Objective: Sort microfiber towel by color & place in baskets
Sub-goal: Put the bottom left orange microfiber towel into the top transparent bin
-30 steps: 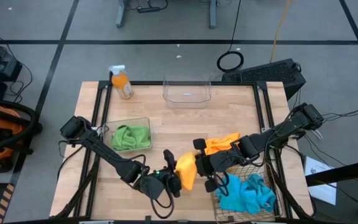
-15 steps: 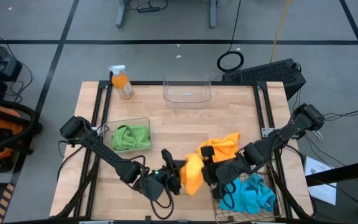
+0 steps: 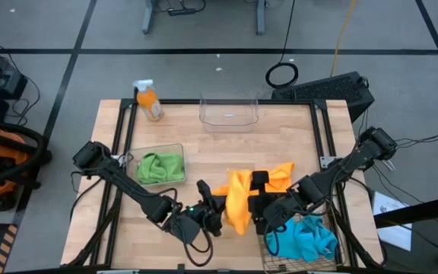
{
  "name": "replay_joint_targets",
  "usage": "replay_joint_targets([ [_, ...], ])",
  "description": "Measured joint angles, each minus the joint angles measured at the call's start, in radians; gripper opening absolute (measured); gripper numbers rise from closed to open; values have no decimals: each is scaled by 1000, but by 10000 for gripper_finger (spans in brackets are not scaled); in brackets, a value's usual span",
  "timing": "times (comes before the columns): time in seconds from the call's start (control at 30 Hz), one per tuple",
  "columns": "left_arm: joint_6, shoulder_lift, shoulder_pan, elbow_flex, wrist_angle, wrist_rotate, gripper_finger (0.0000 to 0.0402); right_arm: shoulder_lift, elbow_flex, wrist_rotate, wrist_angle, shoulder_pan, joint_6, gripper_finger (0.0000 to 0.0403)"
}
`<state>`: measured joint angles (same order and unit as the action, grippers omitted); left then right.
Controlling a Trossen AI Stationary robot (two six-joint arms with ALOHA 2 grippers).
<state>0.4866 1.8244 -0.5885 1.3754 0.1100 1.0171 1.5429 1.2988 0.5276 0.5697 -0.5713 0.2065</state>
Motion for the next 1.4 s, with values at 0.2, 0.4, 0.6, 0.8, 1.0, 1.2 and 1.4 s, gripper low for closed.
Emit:
replay_joint_targets([
  [0.2, 0, 2, -1, -1, -2, -6, 11, 0, 1, 22, 72, -1, 38, 334],
  [0.4, -1, 2, -1, -1, -4, -8, 12, -7, 2, 88, 158, -16, 37, 333],
  [0.6, -34, 3, 7, -2, -5, -83, 13, -14, 2, 98, 184, -18, 40, 266],
  [0.8, -66, 4, 29, -2, 17, -111, 15, -15, 2, 96, 184, -20, 12, 122],
  [1.0, -89, 4, 40, -2, 14, -179, 81, -15, 3, 96, 179, -20, -33, 9],
  [1.2, -132, 5, 39, -2, 13, -179, 213, -15, 3, 96, 119, -20, -90, 14],
  [1.4, -104, 24, 47, -4, 41, -179, 314, -16, 3, 40, 33, -19, -158, 3],
])
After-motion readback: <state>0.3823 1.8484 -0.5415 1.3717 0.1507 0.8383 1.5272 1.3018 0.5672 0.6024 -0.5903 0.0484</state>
